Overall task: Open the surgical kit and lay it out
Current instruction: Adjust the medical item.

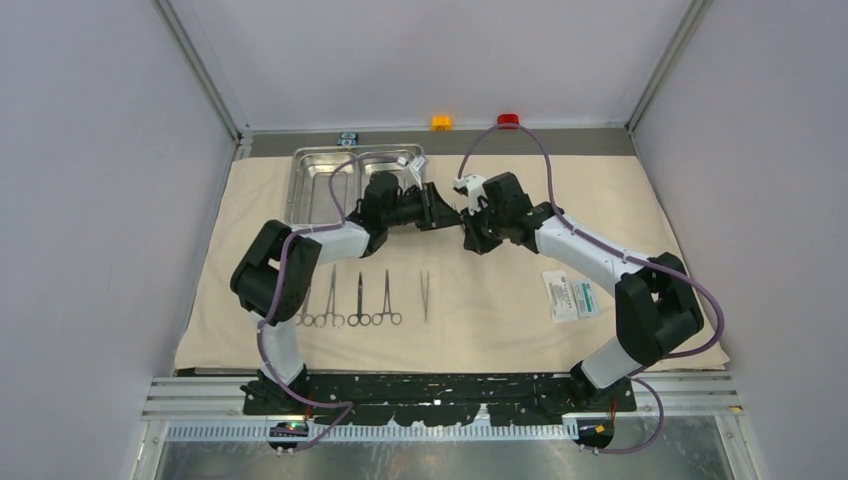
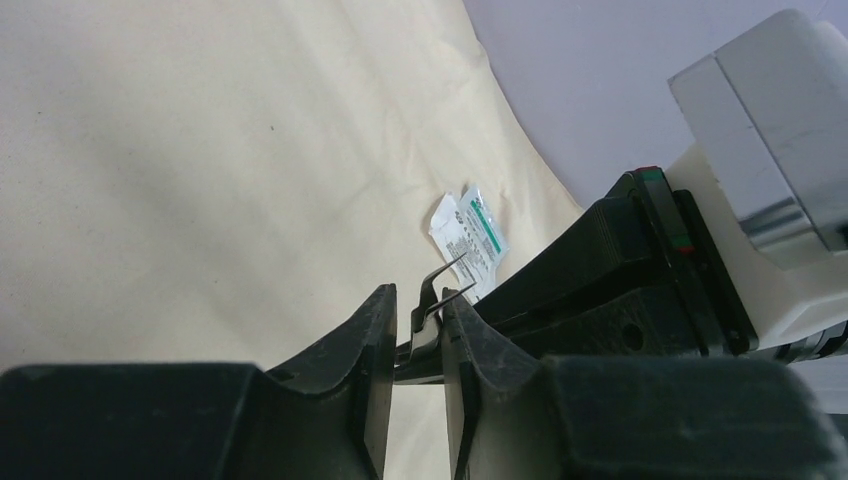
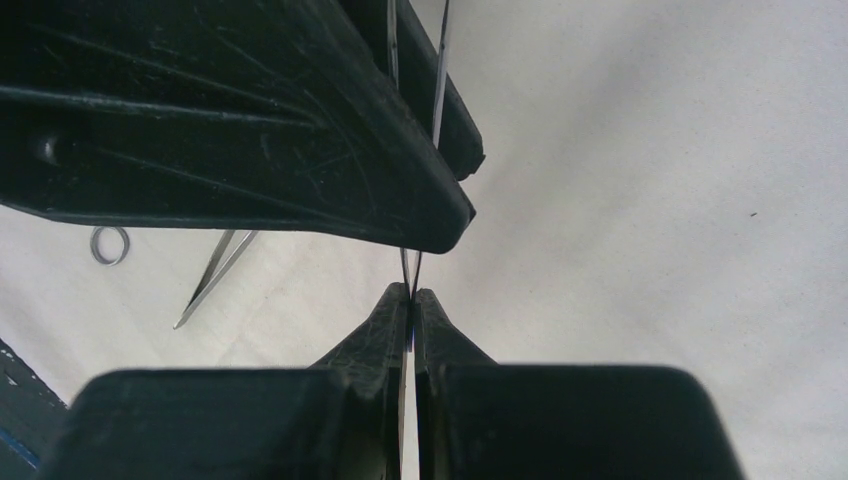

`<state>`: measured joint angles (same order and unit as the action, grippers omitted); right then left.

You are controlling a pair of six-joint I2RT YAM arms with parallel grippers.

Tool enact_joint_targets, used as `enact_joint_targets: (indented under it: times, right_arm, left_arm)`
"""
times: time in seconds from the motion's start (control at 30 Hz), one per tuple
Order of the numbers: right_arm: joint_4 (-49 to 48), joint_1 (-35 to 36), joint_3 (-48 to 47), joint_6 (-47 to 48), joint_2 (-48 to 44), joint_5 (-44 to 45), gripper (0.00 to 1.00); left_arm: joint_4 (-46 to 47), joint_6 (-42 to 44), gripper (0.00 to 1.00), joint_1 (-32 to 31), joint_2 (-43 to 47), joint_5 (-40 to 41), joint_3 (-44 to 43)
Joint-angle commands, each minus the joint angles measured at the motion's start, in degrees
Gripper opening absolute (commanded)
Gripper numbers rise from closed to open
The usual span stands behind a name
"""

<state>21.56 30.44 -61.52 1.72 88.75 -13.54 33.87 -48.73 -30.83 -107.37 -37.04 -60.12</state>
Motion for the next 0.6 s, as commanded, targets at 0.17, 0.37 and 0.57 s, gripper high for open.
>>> enact_joint_targets:
  times: [0.17, 0.37, 0.57]
  right_arm:
    - [-1.4, 0.4, -2.0, 0.5, -0.5, 0.3, 0.11]
    - [-0.6, 0.3, 0.3, 5.4, -4.0, -1.8, 0.36]
    - [3.9, -0.5, 2.8, 10.3, -7.9, -3.9, 0.48]
  left_arm:
    - [-1.3, 4.8, 0.13, -0.2, 0.8, -0.6, -2.0]
    - [-0.5, 10.2, 0.07, 0.2, 1.6, -4.6, 0.6]
    - [4.4, 11.2, 0.05, 0.7, 3.0, -12.6, 6.8]
